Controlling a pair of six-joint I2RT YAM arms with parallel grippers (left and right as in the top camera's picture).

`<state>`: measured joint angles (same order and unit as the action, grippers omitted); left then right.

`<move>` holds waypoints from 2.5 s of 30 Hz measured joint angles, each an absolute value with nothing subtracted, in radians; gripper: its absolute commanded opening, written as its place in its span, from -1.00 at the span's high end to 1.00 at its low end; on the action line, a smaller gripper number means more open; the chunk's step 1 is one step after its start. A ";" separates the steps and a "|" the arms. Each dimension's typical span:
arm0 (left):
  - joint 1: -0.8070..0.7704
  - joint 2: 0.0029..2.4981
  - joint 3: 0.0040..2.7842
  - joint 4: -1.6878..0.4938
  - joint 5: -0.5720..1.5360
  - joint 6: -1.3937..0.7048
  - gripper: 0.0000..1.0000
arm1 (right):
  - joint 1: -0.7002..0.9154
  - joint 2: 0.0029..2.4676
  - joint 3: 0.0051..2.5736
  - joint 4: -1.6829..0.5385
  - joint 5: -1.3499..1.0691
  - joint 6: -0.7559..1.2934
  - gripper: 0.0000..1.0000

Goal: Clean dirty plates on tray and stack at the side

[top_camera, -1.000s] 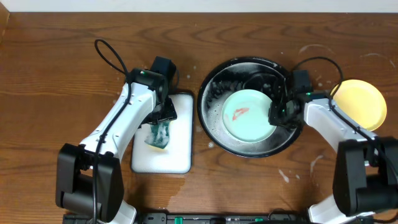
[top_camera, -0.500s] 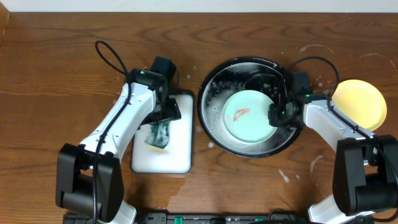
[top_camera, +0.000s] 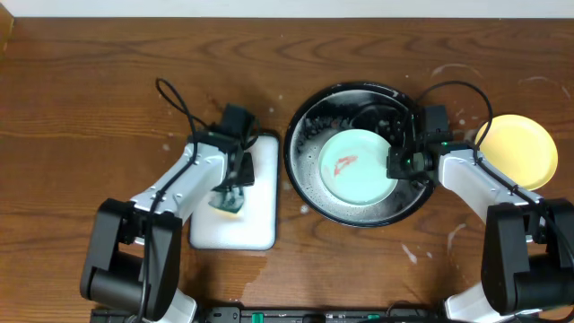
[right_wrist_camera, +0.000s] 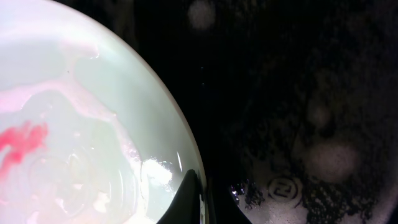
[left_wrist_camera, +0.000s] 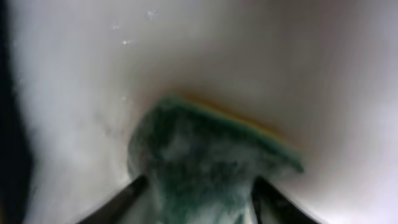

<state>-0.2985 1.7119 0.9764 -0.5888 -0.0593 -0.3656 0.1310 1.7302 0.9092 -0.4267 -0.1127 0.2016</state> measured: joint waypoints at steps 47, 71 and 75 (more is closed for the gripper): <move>-0.323 1.466 1.042 -0.753 0.076 -0.334 0.86 | 0.131 1.729 0.909 -0.428 -0.120 0.200 0.98; -0.728 2.009 1.290 -0.279 0.316 -0.478 0.86 | 0.146 1.730 0.905 -0.427 -0.190 0.136 0.98; -0.724 2.042 1.328 -0.313 0.325 -0.486 0.86 | 0.152 1.730 0.905 -0.428 -0.183 0.124 0.98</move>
